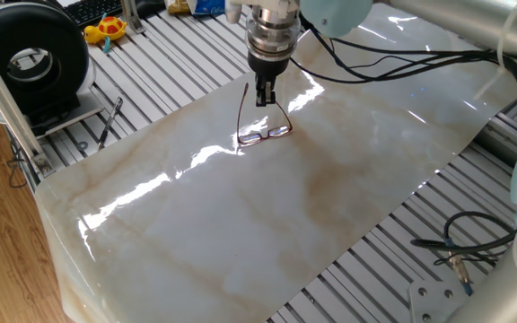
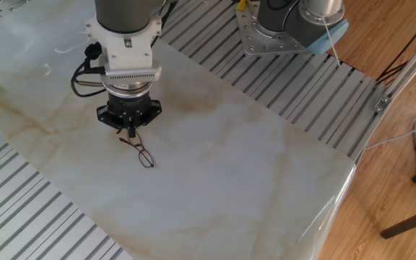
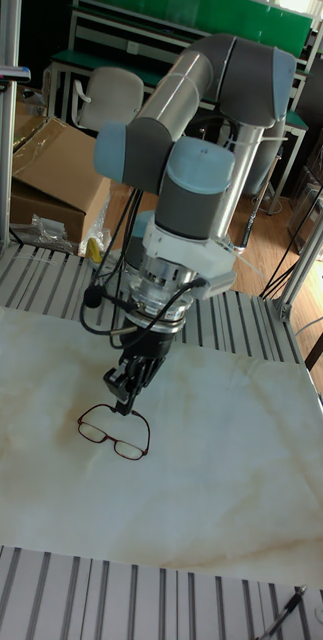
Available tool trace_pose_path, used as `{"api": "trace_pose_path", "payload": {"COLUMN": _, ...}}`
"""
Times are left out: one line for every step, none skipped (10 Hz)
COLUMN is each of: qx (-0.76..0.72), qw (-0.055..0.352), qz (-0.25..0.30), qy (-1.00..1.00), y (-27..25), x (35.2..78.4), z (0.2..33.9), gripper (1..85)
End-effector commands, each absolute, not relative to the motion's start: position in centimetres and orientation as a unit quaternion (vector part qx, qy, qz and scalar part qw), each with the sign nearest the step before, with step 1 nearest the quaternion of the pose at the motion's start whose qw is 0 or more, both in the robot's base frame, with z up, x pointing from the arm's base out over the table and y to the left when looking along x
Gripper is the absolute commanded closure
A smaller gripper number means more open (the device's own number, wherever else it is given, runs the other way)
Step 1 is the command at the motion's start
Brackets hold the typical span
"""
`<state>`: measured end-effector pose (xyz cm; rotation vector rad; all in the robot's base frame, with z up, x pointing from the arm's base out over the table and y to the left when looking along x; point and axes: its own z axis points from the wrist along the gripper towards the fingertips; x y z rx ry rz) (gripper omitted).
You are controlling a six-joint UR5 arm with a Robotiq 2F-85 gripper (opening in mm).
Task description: Unfold the leg of the glasses (with one hand)
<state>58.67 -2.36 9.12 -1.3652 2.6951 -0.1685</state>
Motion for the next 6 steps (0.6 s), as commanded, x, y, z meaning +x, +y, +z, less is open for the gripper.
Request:
{"api": "trace_pose_path", "payload": {"qx": -0.459, "qw": 0.067, "qz": -0.059, "qy": 0.884, "y": -3.4, "x": 59.8, "z": 8.2, "gripper": 84.3}}
{"api": "trace_pose_path", "payload": {"qx": -0.462, "qw": 0.065, "qz": -0.061, "qy": 0.882, "y": -3.9, "x": 59.8, "z": 8.5, "gripper": 84.3}}
{"api": "trace_pose_path", "payload": {"qx": -0.466, "qw": 0.062, "qz": -0.065, "qy": 0.88, "y": -4.6, "x": 59.7, "z": 8.8, "gripper": 84.3}}
{"api": "trace_pose_path", "payload": {"qx": -0.469, "qw": 0.06, "qz": -0.066, "qy": 0.879, "y": -5.2, "x": 59.5, "z": 9.1, "gripper": 84.3}}
{"api": "trace_pose_path", "payload": {"qx": -0.471, "qw": 0.058, "qz": -0.066, "qy": 0.878, "y": -5.7, "x": 59.0, "z": 9.3, "gripper": 84.3}}
{"api": "trace_pose_path", "payload": {"qx": -0.471, "qw": 0.058, "qz": -0.068, "qy": 0.878, "y": -6.0, "x": 58.8, "z": 9.3, "gripper": 84.3}}
